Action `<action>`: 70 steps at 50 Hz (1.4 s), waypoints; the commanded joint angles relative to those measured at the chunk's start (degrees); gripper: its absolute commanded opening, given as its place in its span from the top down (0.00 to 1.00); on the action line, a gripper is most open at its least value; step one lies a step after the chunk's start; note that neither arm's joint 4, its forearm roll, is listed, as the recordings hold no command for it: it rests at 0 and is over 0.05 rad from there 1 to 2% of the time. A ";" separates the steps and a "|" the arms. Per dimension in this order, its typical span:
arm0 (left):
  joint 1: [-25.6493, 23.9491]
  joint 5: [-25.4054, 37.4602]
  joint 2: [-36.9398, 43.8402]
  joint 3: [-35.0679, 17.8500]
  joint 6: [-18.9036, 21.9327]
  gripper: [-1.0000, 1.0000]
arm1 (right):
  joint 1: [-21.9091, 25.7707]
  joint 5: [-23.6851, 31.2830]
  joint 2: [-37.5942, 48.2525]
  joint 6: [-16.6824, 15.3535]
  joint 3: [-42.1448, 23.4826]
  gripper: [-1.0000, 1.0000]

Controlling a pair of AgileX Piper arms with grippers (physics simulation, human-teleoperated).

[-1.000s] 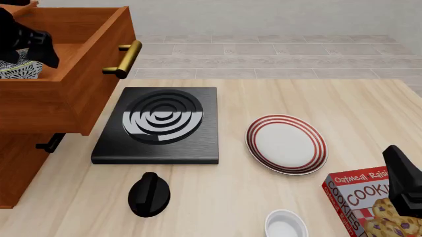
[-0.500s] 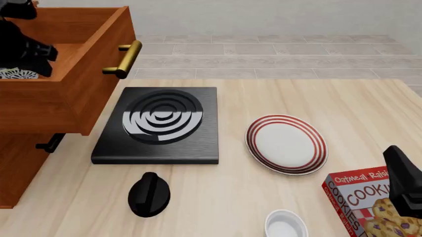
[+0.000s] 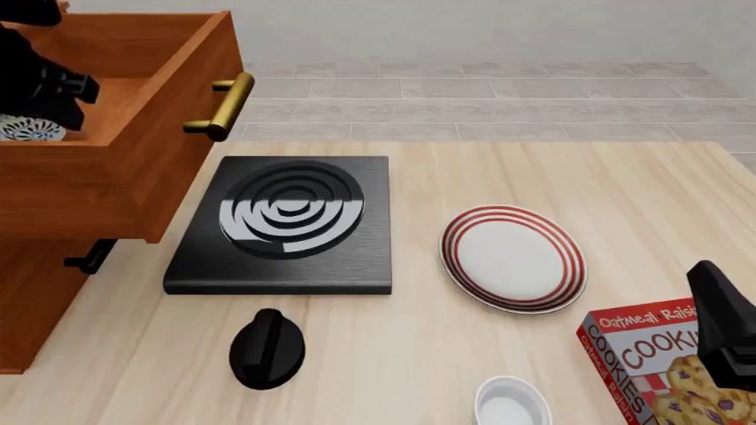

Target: Pick the akita bowl in the top layer of the wooden cabinet and place it on the plate.

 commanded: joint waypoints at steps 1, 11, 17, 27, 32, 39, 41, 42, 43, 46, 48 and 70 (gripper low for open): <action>-1.93 1.47 0.47 -0.56 0.02 1.00 | -0.04 0.09 -0.10 0.05 -0.05 0.00; -2.92 3.09 0.39 -3.02 -0.29 1.00 | 0.01 0.02 -0.04 0.11 -0.05 0.00; -3.51 3.35 0.39 -3.58 -0.59 1.00 | 0.03 -0.22 0.19 0.11 -0.02 0.00; -4.36 3.98 0.31 -4.91 -0.30 1.00 | -0.03 -0.49 0.43 0.21 0.01 0.00; -5.38 4.74 0.11 -6.24 -0.57 1.00 | 0.01 -0.42 0.36 0.26 0.00 0.00; -6.11 5.21 0.00 -7.08 -0.92 1.00 | -0.03 -0.40 0.30 0.30 -0.03 0.00; -6.17 5.33 -0.13 -7.21 -0.78 1.00 | -0.02 -0.35 0.26 0.28 -0.03 0.00; -6.44 5.41 -0.26 -7.23 -0.87 1.00 | -0.04 -0.35 0.24 0.32 -0.03 0.00; -6.74 5.51 -0.37 -7.26 -0.97 1.00 | -0.05 -0.34 0.22 0.34 -0.03 0.00; -7.37 5.97 -0.72 -7.84 -0.98 1.00 | -0.03 -0.31 0.18 0.37 -0.03 0.00; -7.83 6.40 -0.81 -8.46 -1.08 1.00 | -0.04 -0.39 0.25 0.40 -0.03 0.00; -8.77 9.35 -2.15 -13.49 1.00 1.00 | -0.14 0.53 -0.75 0.60 -0.16 0.00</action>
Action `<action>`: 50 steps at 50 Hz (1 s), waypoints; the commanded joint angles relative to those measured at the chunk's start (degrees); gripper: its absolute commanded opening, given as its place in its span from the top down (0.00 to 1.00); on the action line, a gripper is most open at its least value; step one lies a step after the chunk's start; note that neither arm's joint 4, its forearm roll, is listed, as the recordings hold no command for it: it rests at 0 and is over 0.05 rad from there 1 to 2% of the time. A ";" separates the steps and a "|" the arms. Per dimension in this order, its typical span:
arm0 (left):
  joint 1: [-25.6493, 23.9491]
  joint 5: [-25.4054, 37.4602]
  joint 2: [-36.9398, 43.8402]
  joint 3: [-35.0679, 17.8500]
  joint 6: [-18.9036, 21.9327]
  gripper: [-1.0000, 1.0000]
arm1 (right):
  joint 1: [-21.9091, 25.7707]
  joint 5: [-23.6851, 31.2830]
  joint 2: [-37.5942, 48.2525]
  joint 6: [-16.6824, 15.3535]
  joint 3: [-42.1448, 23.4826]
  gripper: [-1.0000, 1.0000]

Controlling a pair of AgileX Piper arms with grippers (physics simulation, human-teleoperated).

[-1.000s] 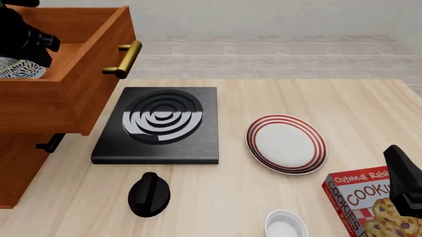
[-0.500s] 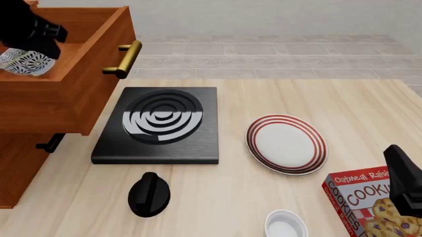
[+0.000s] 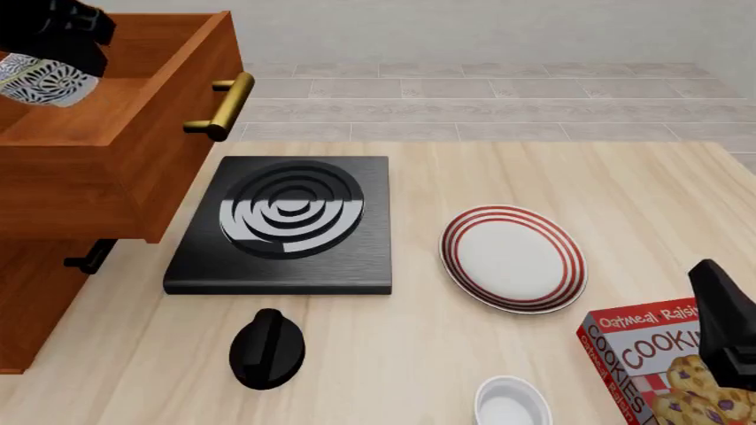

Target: Pick the akita bowl in the top layer of the wooden cabinet and place it on the plate.

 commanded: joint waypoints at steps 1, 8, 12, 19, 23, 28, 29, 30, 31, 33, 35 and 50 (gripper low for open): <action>-0.36 1.18 -0.47 -2.60 0.94 1.00 | -0.04 0.52 -0.55 0.10 -0.07 0.00; -1.36 1.77 -0.27 -4.50 1.11 1.00 | -0.13 0.58 -0.60 0.04 -0.09 0.00; -1.95 2.22 -0.12 -5.76 1.25 1.00 | -0.20 0.67 -0.72 0.00 -0.08 0.00; -2.64 2.77 -0.52 -7.59 2.31 1.00 | -0.16 0.87 -0.94 -0.09 -0.05 0.00; -3.31 2.96 -0.88 -8.87 3.08 1.00 | -0.15 0.97 -1.07 -0.16 -0.04 0.00; -2.19 2.80 -1.38 -9.68 5.72 1.00 | -0.18 1.14 -1.31 -0.19 -0.05 0.00; -2.19 2.80 -1.38 -9.68 5.72 1.00 | -0.18 1.14 -1.31 -0.19 -0.05 0.00; -3.14 2.97 -1.34 -9.84 5.01 1.00 | -0.18 1.19 -1.37 -0.23 -0.04 0.00; -2.99 2.96 -1.42 -10.03 5.46 1.00 | -0.17 1.22 -1.40 -0.22 -0.03 0.00; -3.09 2.97 -1.44 -10.49 5.79 1.00 | -0.13 1.24 -1.43 -0.24 -0.02 0.00; -3.52 3.00 -1.40 -10.82 5.84 1.00 | -0.10 1.27 -1.46 -0.24 -0.01 0.00; -8.35 2.90 -0.84 -14.26 6.56 1.00 | -0.24 1.15 -1.42 -0.21 -0.04 0.00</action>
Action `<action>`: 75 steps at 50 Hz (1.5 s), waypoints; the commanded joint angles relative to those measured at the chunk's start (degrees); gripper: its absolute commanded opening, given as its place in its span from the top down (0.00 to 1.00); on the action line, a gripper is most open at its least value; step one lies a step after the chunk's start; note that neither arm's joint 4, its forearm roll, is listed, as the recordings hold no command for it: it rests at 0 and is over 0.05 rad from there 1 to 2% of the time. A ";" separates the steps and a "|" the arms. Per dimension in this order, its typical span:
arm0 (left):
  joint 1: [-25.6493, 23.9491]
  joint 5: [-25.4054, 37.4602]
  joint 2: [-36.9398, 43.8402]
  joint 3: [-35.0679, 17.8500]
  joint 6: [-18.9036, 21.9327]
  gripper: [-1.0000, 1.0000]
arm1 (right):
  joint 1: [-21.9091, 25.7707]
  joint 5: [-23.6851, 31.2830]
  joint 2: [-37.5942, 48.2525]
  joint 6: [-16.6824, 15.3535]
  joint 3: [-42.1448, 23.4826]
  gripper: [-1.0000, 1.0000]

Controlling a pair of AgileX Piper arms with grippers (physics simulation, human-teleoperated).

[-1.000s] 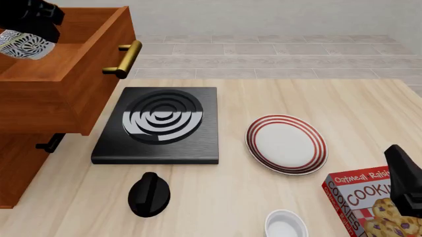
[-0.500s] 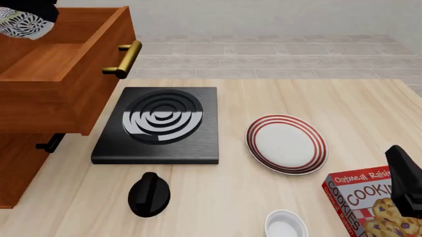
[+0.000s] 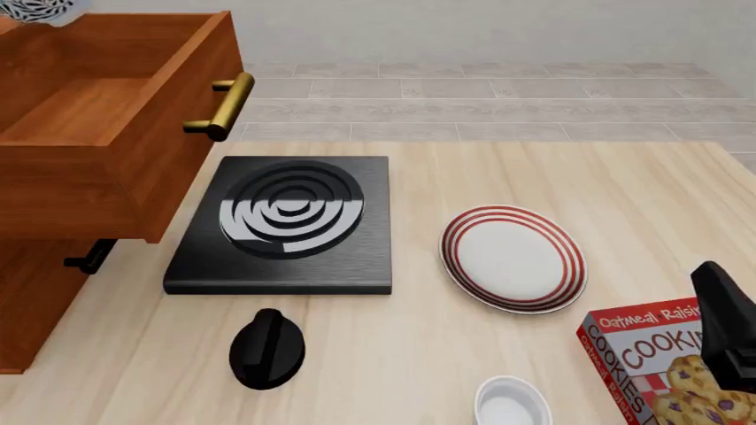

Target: Pick the akita bowl in the top layer of the wooden cabinet and place it on the plate.

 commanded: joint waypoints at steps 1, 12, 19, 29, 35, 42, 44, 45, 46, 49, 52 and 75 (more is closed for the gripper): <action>-3.58 -0.09 0.33 -2.86 0.82 1.00 | -0.05 -0.01 -0.03 -0.11 -0.01 0.00; -6.29 -0.04 1.40 -4.71 0.50 1.00 | -0.13 -0.01 -0.10 -0.02 -0.07 0.00; -7.15 -0.44 1.74 -4.25 0.95 1.00 | -0.13 -0.02 -0.18 0.11 -0.07 0.00; -8.46 -0.64 2.72 -5.09 1.33 1.00 | -0.11 -0.06 -0.27 0.23 -0.11 0.00; -9.85 -0.65 3.60 -6.36 1.50 1.00 | -0.12 -0.07 -0.33 0.30 -0.13 0.00; -11.69 -1.30 5.10 -7.34 1.44 1.00 | -0.20 -0.10 -0.40 0.44 -0.14 0.00; -11.99 -1.28 5.42 -7.79 1.41 1.00 | -0.18 -0.11 -0.40 0.47 -0.13 0.00; -12.00 -1.30 5.50 -7.93 1.49 1.00 | -0.19 -0.11 -0.40 0.48 -0.14 0.00; -12.12 -1.36 5.56 -8.03 1.65 1.00 | -0.18 -0.12 -0.41 0.48 -0.14 0.00; -12.69 -1.29 6.03 -8.66 1.49 1.00 | -0.16 -0.14 -0.42 0.52 -0.15 0.00; -13.45 -1.29 6.50 -9.24 1.36 1.00 | -0.16 -0.15 -0.41 0.49 -0.17 0.00; -18.16 -1.88 10.07 -11.78 1.34 1.00 | -0.60 -0.37 -0.44 1.05 -0.19 0.00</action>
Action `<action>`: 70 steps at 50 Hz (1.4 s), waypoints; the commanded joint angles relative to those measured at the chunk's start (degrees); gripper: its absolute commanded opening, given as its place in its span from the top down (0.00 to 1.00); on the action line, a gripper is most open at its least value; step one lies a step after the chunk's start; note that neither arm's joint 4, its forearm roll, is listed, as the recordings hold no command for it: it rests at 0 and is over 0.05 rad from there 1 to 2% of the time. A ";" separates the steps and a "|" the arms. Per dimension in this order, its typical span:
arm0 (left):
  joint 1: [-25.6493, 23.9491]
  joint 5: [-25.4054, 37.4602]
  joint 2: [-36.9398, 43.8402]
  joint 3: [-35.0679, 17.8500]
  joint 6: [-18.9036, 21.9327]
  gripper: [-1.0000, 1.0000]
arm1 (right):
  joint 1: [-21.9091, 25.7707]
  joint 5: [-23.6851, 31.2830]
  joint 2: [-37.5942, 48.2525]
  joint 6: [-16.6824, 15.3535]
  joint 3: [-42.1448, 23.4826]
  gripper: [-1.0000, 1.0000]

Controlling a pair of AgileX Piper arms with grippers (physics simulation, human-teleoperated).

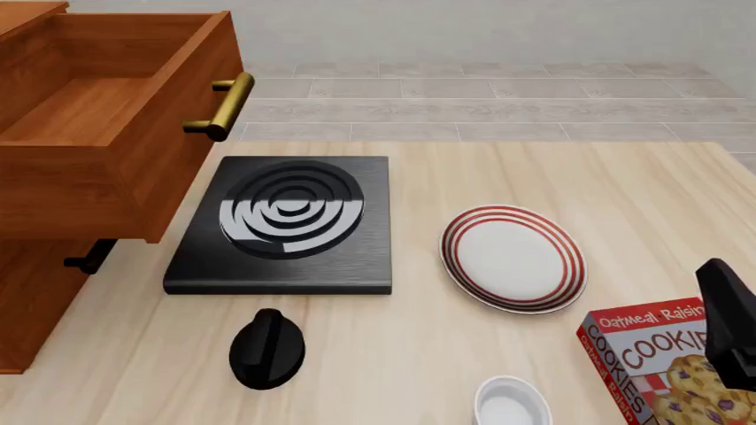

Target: Pick the akita bowl in the top layer of the wooden cabinet and place it on the plate.

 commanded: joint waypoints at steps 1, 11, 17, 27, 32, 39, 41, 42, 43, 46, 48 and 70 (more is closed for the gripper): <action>-2.04 -0.21 1.47 -1.61 0.34 1.00 | -0.15 -0.14 -0.04 0.35 0.03 0.00; -3.64 -0.83 2.53 -1.53 0.40 1.00 | 0.03 -0.19 -0.05 0.21 0.00 0.00; -4.34 -1.23 3.21 -1.63 0.34 1.00 | 0.07 -0.17 -0.04 0.05 -0.01 0.00; -6.06 -1.75 4.63 -2.10 -0.01 1.00 | 0.15 -0.10 -0.05 -0.22 -0.04 0.00; -6.65 -1.92 5.09 -2.20 0.08 1.00 | 0.16 -0.12 -0.04 -0.17 -0.02 0.00; -7.97 -2.19 5.92 -2.35 -0.09 1.00 | 0.07 -0.18 -0.05 0.00 0.01 0.00; -8.22 -2.37 6.03 -2.18 0.08 1.00 | 0.05 -0.20 -0.05 0.04 0.00 0.00; -8.30 -2.42 6.14 -2.19 -0.01 1.00 | 0.05 -0.20 -0.05 0.03 0.00 0.00; -8.55 -2.42 6.32 -2.27 -0.09 1.00 | 0.05 -0.21 -0.05 0.03 0.00 0.00; -9.01 -2.64 6.64 -2.25 -0.14 1.00 | 0.05 -0.25 -0.06 0.11 -0.01 0.00; -9.47 -2.95 6.77 -1.91 -0.22 1.00 | 0.03 -0.28 -0.06 0.14 -0.03 0.00; -13.32 -7.47 8.34 3.63 -0.37 1.00 | -0.09 -0.63 -0.08 0.59 -0.02 0.00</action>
